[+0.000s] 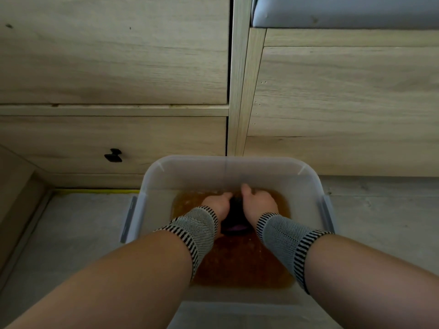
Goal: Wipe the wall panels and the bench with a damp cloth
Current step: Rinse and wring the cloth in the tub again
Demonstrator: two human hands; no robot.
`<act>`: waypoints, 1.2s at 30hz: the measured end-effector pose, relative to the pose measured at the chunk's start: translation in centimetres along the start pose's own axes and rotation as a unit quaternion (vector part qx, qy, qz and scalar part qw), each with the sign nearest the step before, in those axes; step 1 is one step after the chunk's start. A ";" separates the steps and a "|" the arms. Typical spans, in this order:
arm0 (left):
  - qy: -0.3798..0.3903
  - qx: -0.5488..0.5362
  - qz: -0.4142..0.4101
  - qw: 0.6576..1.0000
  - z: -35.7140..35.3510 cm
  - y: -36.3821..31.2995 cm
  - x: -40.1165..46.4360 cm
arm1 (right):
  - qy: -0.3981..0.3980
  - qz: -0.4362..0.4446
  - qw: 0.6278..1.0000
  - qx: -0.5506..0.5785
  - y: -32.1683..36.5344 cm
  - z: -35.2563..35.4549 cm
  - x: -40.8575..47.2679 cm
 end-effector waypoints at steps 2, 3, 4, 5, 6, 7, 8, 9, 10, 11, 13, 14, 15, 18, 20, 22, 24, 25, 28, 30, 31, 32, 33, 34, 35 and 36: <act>-0.046 0.036 -0.018 0.998 0.6 -0.1 0.3 | 0.039 -0.023 0.998 -0.049 -1.6 -0.8 0.6; -0.060 0.047 -0.038 0.996 1.0 -0.2 0.5 | 0.081 -0.027 0.992 -0.090 -2.2 -1.2 0.2; -0.065 0.067 -0.045 0.995 1.3 -0.3 0.7 | 0.101 -0.036 0.985 -0.133 -3.1 -1.6 -0.1; -0.059 0.082 -0.031 0.994 1.5 -0.2 1.1 | 0.090 -0.028 0.982 -0.161 -3.5 -1.7 -0.2; -0.052 0.104 -0.027 0.993 1.7 -0.1 1.5 | 0.087 -0.015 0.977 -0.194 -3.8 -1.6 0.3; -0.034 0.110 -0.010 0.993 1.7 0.1 1.5 | 0.097 -0.019 0.976 -0.193 -3.7 -1.5 0.4; -0.016 0.119 0.009 0.993 1.7 0.2 1.4 | 0.112 -0.036 0.981 -0.156 -3.3 -1.3 0.6; 0.004 0.108 0.035 0.994 1.7 0.4 1.0 | 0.139 -0.048 0.983 -0.105 -2.3 -1.1 0.4; 0.017 0.088 0.055 0.994 1.5 0.6 0.8 | 0.146 -0.066 0.986 -0.035 -1.2 -1.0 0.3; 0.029 0.063 0.069 0.995 1.5 0.8 0.5 | 0.155 -0.067 0.985 0.019 -0.2 -0.9 -0.3; 0.076 0.043 0.076 0.993 1.3 0.9 0.0 | 0.161 -0.067 0.978 0.115 1.8 -0.4 -1.8; 0.099 0.046 0.064 0.992 1.2 0.8 0.2 | 0.157 -0.090 0.970 0.161 2.4 -0.4 -2.4; 0.117 0.041 0.059 0.991 1.4 0.6 0.1 | 0.159 -0.098 0.965 0.186 2.8 -0.5 -2.9; 0.156 0.006 0.050 0.987 1.1 0.3 0.1 | 0.137 -0.080 0.960 0.231 3.4 -0.8 -3.6; 0.133 -0.067 0.045 0.988 1.0 0.3 0.2 | 0.120 -0.070 0.959 0.247 3.5 -1.1 -3.7; 0.094 -0.058 0.006 0.994 0.8 -0.1 0.6 | 0.108 -0.059 0.966 0.226 3.1 -1.5 -3.4; 0.034 -0.052 0.004 0.998 0.8 -0.2 0.8 | 0.081 -0.013 0.984 0.157 2.8 -1.4 -2.6; 0.007 -0.021 -0.033 0.999 0.8 -0.2 1.1 | 0.063 0.011 0.993 0.103 2.4 -1.2 -1.9; -0.011 -0.003 -0.025 1.000 0.2 0.0 1.6 | -0.010 0.007 1.000 -0.013 0.2 -0.4 0.7; -0.031 0.046 -0.023 0.998 0.5 0.1 2.0 | 0.019 0.031 0.996 -0.086 -1.5 -0.8 1.5; -0.039 0.065 -0.028 0.997 0.7 0.1 2.2 | 0.064 0.050 0.988 -0.135 -2.1 -1.2 1.3; -0.044 0.074 -0.020 0.996 1.0 0.2 2.4 | 0.101 0.058 0.977 -0.179 -3.0 -1.5 1.1; -0.051 0.084 -0.016 0.995 1.3 0.2 2.5 | 0.119 0.069 0.966 -0.221 -3.7 -1.7 0.8; -0.053 0.087 -0.018 0.995 1.5 0.2 2.4 | 0.124 0.083 0.954 -0.259 -4.0 -1.7 1.0; -0.044 0.090 -0.018 0.995 1.5 0.1 2.2 | 0.130 0.076 0.957 -0.247 -3.9 -1.4 1.2; -0.028 0.084 -0.006 0.996 1.3 0.3 2.1 | 0.129 0.058 0.966 -0.218 -3.6 -1.2 1.3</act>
Point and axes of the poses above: each hand's wrist, its own x-axis towards the middle knuckle, its own z-axis out of the back of the hand, y = z × x, the point moved 4 cm from there along x, towards the middle knuckle, and after that the axes turned 11 degrees about -y, right-handed, at the moved point
